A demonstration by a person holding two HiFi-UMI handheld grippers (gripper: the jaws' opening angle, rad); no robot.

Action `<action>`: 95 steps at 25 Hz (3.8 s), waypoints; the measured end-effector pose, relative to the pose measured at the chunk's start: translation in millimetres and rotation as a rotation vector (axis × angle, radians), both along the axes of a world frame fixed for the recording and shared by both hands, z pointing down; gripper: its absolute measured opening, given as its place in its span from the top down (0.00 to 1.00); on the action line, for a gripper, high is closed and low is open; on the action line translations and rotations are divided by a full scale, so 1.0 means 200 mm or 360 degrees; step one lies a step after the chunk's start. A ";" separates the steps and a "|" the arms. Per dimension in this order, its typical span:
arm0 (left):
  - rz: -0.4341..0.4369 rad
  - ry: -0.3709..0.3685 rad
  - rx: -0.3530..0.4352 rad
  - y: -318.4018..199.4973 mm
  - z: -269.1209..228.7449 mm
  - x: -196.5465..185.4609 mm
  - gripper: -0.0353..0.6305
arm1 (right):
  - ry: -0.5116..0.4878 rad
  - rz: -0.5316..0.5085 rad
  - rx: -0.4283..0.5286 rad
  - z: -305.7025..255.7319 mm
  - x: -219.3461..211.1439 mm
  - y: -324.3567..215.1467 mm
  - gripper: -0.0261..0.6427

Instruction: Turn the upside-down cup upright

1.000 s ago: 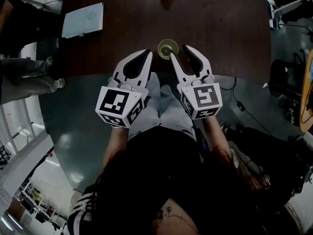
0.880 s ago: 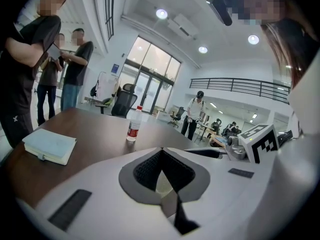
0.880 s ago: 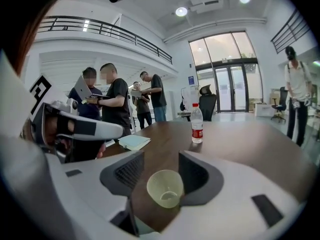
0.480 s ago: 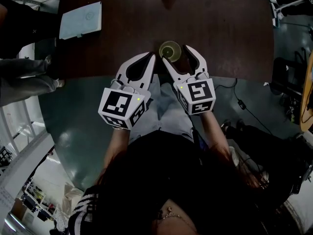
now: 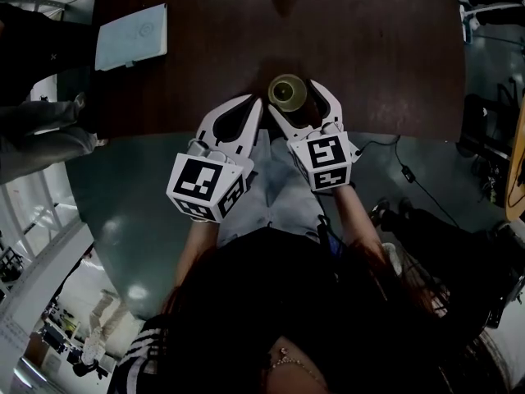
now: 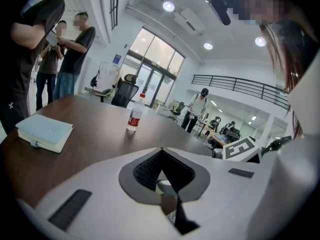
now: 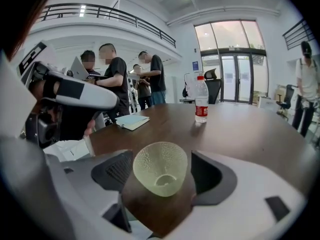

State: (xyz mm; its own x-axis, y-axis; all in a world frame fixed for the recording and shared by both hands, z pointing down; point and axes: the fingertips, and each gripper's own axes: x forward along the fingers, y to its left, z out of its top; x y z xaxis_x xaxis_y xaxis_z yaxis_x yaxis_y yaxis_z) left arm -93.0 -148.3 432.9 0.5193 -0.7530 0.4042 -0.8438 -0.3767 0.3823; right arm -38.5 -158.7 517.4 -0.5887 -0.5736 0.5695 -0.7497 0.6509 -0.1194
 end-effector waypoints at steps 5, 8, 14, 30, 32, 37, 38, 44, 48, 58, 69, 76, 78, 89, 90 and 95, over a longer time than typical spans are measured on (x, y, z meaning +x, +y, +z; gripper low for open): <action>-0.0005 -0.0005 -0.0022 0.00 0.04 0.00 0.94 | 0.0034 -0.0018 0.0006 0.05 -0.01 0.02 0.43; -0.0013 -0.0009 -0.0033 0.00 0.05 0.00 0.94 | 0.0072 -0.0033 0.0033 0.07 0.00 0.01 0.42; -0.0030 -0.0021 -0.0063 0.00 0.09 -0.01 0.94 | 0.0138 -0.0044 0.0134 0.08 -0.02 -0.01 0.42; -0.0047 -0.0027 -0.0068 0.04 0.09 -0.03 0.94 | 0.0093 0.0024 0.0180 0.04 0.00 -0.02 0.42; -0.0050 -0.0025 -0.0059 0.05 0.08 -0.04 0.94 | 0.0068 0.0042 0.0179 0.02 0.01 -0.03 0.42; -0.0061 -0.0018 -0.0025 0.05 0.03 -0.06 0.94 | -0.0027 0.0074 0.0157 -0.07 0.02 -0.04 0.42; -0.0063 -0.0016 -0.0016 0.04 0.02 -0.06 0.94 | -0.0042 0.0078 0.0152 -0.08 0.02 -0.05 0.42; -0.0065 -0.0008 0.0045 0.04 -0.04 -0.07 0.94 | -0.0071 0.0068 0.0183 -0.19 0.03 -0.04 0.42; -0.0061 -0.0004 0.0085 0.03 -0.11 -0.04 0.94 | -0.0101 0.0063 0.0232 -0.31 0.06 -0.05 0.42; -0.0057 0.0005 0.0232 0.01 -0.26 -0.04 0.94 | -0.0241 0.0092 0.0354 -0.60 0.09 -0.08 0.42; -0.0071 -0.0011 0.0361 0.04 -0.42 0.03 0.94 | -0.0588 0.0185 0.0299 -0.80 0.26 -0.06 0.42; -0.0080 -0.0011 0.0400 0.03 -0.45 0.05 0.94 | -0.0881 0.0240 0.0144 -0.82 0.31 -0.07 0.42; -0.0083 -0.0017 0.0404 0.02 -0.45 0.04 0.94 | -0.0967 0.0251 0.0088 -0.83 0.31 -0.09 0.42; -0.0082 -0.0017 0.0428 0.02 -0.48 0.08 0.94 | -0.1471 0.0330 -0.0243 -0.85 0.39 -0.10 0.42; -0.0082 -0.0013 0.0430 0.02 -0.48 0.07 0.94 | -0.1503 0.0320 -0.0258 -0.85 0.39 -0.10 0.42; -0.0075 0.0003 0.0436 0.04 -0.48 0.03 0.94 | -0.1640 0.0334 -0.0362 -0.84 0.36 -0.09 0.42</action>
State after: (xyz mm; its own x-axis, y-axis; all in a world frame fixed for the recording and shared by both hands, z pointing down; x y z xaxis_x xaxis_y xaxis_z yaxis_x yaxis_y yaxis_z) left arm -87.7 -141.1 336.4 0.4819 -0.8573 0.1812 -0.8621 -0.4269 0.2730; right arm 33.8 -176.4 349.0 -0.7481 -0.6624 -0.0388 -0.3128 0.4036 -0.8598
